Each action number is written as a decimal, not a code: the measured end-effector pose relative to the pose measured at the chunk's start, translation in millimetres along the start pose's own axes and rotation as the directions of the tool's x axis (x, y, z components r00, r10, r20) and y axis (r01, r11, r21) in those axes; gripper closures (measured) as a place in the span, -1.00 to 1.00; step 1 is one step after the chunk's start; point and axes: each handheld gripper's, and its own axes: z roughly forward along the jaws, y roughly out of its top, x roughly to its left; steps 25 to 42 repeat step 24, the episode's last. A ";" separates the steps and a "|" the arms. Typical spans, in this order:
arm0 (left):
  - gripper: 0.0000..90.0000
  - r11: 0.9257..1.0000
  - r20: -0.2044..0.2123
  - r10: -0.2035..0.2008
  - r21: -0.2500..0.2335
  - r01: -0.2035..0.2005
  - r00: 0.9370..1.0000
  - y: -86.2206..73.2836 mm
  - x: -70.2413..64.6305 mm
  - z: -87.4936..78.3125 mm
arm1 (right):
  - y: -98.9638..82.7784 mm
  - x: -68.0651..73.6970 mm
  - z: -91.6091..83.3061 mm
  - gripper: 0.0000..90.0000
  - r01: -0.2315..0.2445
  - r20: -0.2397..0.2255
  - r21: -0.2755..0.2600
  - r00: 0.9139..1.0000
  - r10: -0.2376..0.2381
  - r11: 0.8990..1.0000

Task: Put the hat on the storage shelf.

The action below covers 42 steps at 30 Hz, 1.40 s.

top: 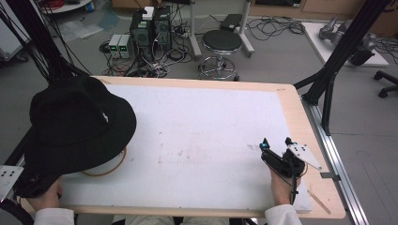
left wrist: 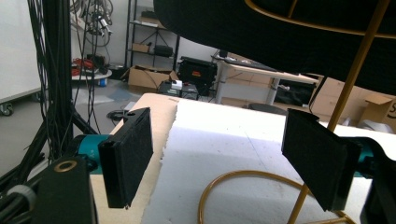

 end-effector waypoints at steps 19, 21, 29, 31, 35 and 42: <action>-0.44 1.000 -0.006 0.001 -0.004 -0.001 1.000 0.5 0.1 -1.0 | -1.2 -2.1 -0.4 -0.64 -0.016 -0.002 0.002 1.000 0.016 1.000; -0.44 1.000 -0.005 0.000 -0.003 0.000 1.000 0.5 0.2 -1.1 | -1.8 -3.2 -1.0 -0.64 -0.026 -0.002 0.006 1.000 0.026 1.000; -0.44 1.000 -0.006 -0.001 -0.003 0.001 1.000 0.5 0.1 -1.1 | -1.9 -4.6 -1.7 -0.64 -0.036 -0.001 0.005 0.999 0.036 0.999; -0.44 1.000 -0.006 -0.001 -0.003 0.001 1.000 0.5 0.1 -1.1 | -1.9 -4.6 -1.7 -0.64 -0.036 -0.001 0.005 0.999 0.036 0.999; -0.44 1.000 -0.006 -0.001 -0.003 0.001 1.000 0.5 0.1 -1.1 | -1.9 -4.6 -1.7 -0.64 -0.036 -0.001 0.005 0.999 0.036 0.999; -0.44 1.000 -0.006 -0.001 -0.003 0.001 1.000 0.5 0.1 -1.1 | -1.9 -4.6 -1.7 -0.64 -0.036 -0.001 0.005 0.999 0.036 0.999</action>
